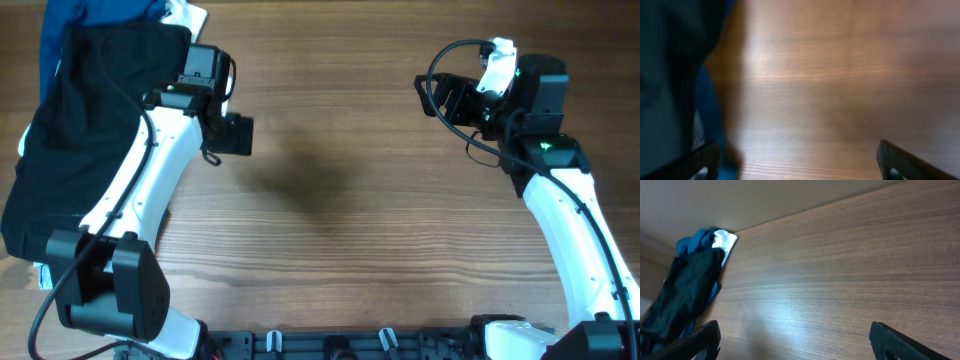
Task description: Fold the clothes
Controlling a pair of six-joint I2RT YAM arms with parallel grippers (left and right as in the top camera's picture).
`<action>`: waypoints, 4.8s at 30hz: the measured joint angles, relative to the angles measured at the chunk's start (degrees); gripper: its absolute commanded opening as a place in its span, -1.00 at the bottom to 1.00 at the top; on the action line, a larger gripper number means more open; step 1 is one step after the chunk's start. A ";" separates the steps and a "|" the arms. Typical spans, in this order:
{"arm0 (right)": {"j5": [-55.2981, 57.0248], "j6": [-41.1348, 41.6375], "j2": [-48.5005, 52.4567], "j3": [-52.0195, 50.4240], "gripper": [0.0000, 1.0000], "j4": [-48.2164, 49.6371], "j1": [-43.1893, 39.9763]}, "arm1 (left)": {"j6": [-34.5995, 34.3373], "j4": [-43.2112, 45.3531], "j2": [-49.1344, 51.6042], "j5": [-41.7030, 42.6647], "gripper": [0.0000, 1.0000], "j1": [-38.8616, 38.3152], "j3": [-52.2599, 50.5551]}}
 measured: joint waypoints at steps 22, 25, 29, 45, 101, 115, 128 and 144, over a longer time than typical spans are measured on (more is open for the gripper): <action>0.02 0.00 0.00 0.00 0.98 -1.14 0.00 | -8.74 5.25 -0.28 -15.10 1.00 13.88 -12.70; 0.04 0.00 0.00 0.00 0.98 -1.16 0.00 | -8.76 10.97 -0.28 -15.04 1.00 13.99 -17.11; 0.28 0.00 0.00 0.00 0.98 -1.16 0.00 | -8.76 13.73 -0.28 -15.04 0.86 15.56 -19.80; 0.31 0.00 0.00 0.00 0.97 -1.14 0.00 | -8.52 26.51 -0.28 -15.06 0.08 20.98 -19.80; 0.33 0.00 0.00 0.00 0.98 -1.20 0.00 | -4.44 11.98 -2.60 -5.29 -0.92 24.50 -16.15; 0.33 0.00 0.00 0.00 0.98 -1.36 0.00 | -5.05 13.29 -10.12 -0.66 -0.92 15.45 -12.52; 0.46 0.59 -1.81 0.02 0.87 5.40 -6.67 | -11.91 38.51 -7.48 9.53 -0.92 -16.04 -12.48; -8.74 1.25 -11.72 0.48 0.90 -2.01 -31.06 | -15.54 61.31 12.81 12.00 0.86 -28.65 -1.25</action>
